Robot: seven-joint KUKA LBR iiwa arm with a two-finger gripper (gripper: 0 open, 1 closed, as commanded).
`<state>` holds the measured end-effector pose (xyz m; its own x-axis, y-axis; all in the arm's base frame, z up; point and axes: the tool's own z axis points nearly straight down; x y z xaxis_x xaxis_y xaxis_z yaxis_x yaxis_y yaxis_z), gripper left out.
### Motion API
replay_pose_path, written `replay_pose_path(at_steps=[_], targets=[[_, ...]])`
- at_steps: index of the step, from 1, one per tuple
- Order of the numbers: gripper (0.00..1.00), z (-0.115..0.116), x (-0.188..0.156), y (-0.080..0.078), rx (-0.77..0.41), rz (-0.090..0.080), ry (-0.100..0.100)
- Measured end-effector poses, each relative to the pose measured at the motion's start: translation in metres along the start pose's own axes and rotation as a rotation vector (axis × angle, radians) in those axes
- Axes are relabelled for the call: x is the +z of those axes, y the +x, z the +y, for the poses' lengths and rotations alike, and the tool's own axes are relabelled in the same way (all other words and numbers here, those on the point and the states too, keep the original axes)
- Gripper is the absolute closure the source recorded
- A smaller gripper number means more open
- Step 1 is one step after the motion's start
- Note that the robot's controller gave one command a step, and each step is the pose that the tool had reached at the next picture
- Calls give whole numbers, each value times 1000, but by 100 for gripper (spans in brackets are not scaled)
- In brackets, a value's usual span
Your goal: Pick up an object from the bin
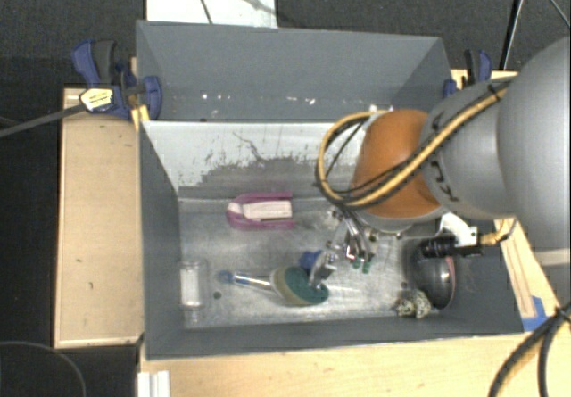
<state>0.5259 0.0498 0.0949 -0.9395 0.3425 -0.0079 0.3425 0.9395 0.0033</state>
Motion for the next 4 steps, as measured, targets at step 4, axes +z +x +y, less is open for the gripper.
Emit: replay_pose_path(at_steps=[4], targets=[[0, 100, 14, 60, -239, 8, -1]])
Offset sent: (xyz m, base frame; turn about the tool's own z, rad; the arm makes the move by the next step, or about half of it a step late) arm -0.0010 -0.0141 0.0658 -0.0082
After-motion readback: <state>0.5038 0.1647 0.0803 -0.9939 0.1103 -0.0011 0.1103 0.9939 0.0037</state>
